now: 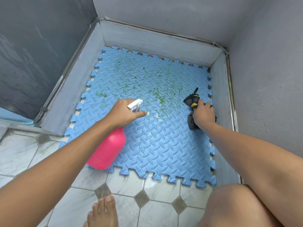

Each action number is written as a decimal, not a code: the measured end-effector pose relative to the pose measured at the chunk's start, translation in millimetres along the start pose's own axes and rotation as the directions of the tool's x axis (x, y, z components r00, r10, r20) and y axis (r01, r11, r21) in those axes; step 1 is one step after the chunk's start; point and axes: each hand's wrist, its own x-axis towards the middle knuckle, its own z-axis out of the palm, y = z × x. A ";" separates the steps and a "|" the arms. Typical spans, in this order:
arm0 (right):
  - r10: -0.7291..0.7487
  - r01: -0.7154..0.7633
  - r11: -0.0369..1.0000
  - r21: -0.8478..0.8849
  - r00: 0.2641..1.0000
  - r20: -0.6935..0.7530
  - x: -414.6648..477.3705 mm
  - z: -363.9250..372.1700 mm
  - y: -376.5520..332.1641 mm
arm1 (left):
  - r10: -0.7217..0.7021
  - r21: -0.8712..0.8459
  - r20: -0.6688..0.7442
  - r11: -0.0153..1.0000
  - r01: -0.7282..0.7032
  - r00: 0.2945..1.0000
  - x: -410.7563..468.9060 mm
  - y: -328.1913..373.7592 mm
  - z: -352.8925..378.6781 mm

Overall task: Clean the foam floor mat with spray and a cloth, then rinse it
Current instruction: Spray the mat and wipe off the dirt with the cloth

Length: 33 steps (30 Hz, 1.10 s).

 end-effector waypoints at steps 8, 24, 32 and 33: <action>0.006 -0.006 1.000 -0.004 1.000 0.005 0.8 -0.1 -0.4 | -0.020 -0.017 -0.050 1.000 0.019 0.999 -7.5 0.7 1.3; 0.017 -0.017 1.000 -0.009 1.000 0.013 0.4 0.1 -2.0 | 0.016 -0.013 -0.112 1.000 -0.018 0.994 -7.7 -0.4 -2.7; 0.003 -0.003 1.000 -0.008 1.000 0.016 -1.2 -2.9 -1.8 | 0.089 0.014 0.023 0.996 -0.090 0.996 -13.8 1.1 5.6; 0.004 -0.004 1.000 -0.009 1.000 0.018 -1.3 -3.2 -2.2 | 0.105 0.022 0.049 0.994 -0.106 0.993 -14.5 0.8 4.9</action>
